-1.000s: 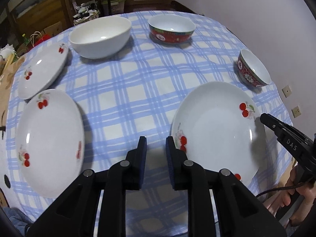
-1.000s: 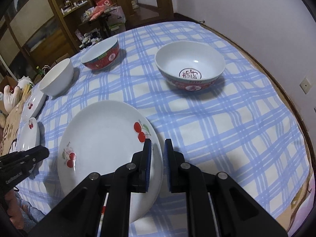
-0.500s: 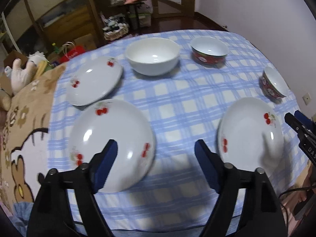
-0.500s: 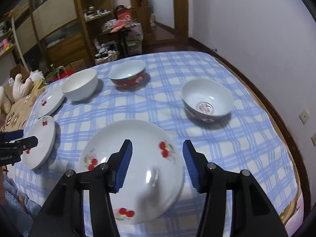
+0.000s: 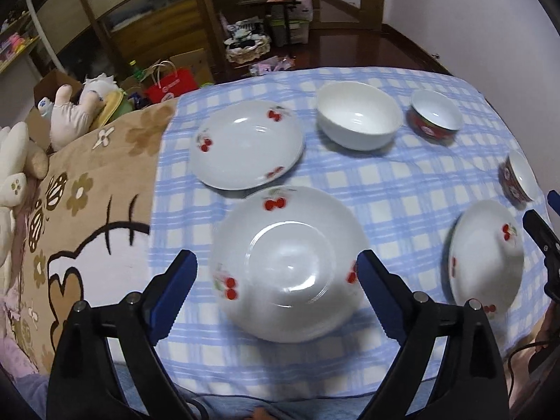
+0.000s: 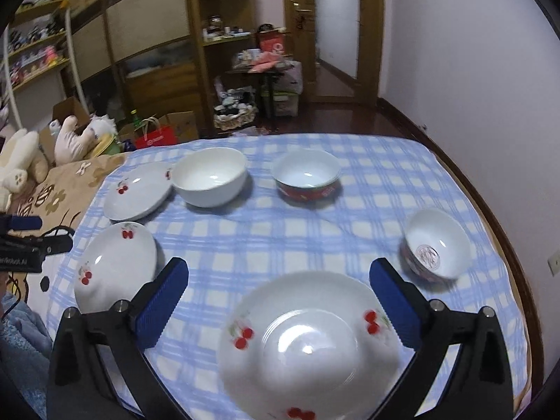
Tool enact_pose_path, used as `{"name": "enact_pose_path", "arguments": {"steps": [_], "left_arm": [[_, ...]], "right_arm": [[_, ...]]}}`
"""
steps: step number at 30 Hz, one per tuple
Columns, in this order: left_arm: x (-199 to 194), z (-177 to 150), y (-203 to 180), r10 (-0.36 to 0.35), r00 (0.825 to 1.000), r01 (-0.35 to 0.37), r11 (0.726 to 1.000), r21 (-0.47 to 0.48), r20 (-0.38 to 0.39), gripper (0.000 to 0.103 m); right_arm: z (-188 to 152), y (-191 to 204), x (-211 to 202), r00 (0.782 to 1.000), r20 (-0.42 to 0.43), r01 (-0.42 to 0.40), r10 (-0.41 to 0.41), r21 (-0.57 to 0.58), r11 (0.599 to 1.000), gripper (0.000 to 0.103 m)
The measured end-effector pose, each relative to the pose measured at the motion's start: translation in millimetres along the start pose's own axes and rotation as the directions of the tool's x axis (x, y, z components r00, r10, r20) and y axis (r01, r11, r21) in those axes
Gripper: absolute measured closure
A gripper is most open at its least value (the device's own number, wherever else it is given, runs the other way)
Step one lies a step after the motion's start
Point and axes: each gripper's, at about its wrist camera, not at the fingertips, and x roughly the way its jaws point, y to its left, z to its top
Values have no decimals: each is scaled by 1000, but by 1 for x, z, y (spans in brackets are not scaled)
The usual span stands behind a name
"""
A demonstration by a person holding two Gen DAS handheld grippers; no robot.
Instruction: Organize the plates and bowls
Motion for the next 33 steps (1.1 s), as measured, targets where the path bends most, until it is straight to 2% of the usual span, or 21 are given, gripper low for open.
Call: {"name": "enact_pose_path", "arguments": {"steps": [6,12,15,20,23,31,33], "left_arm": [[22,1,26,16,1000,-17,1000,-23,-25,12],[52,-6,42,-10,997,5,998,-64,-73,12],[64,-8,49,-5,996,-2,998,-69,-94,12],[82,-10,65,-32,990,16,993,-117,-136,12],[96,-11,73,-23,985,1,991,-130,-168,12],[126,-20,80,-38,966,-2,988,-155,-254,12],[129,-22,78,-42,963,3,989,-147,-266,18]], "right_arm": [[12,37,20,999,-9,-36,35,-56,998,0],[18,66,47,992,-52,-114,113,-13,993,0],[17,79,59,990,-73,-125,123,-18,992,0],[11,99,78,987,-92,-138,134,-43,989,0],[4,110,90,983,-116,-149,141,-57,987,0],[-17,129,126,966,-213,-169,148,-85,982,0],[-21,132,133,961,-231,-176,152,-85,981,0]]}}
